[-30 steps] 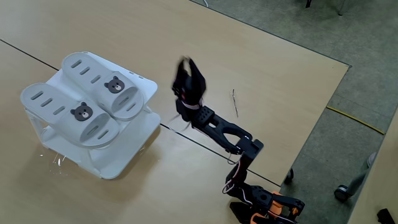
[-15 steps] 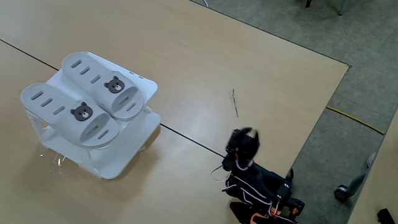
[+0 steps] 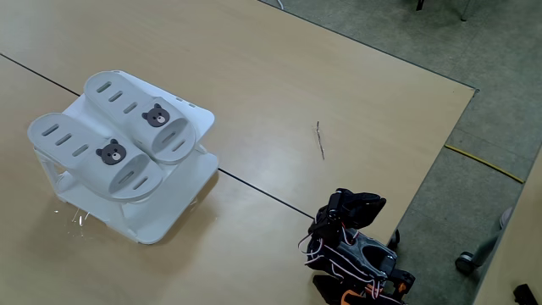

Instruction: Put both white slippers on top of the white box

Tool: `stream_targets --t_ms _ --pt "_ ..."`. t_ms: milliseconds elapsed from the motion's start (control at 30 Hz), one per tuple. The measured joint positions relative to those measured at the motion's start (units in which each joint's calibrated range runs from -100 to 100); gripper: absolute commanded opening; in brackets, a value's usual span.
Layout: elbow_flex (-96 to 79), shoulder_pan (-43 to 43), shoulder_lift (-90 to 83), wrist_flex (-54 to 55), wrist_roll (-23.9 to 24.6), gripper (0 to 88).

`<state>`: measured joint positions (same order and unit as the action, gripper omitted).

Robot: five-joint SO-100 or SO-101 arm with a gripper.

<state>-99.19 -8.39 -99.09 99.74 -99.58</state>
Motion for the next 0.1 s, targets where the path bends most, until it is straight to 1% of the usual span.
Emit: stream_targets --t_ms 100 --pt "0.0 0.0 0.0 0.0 0.0 0.7"
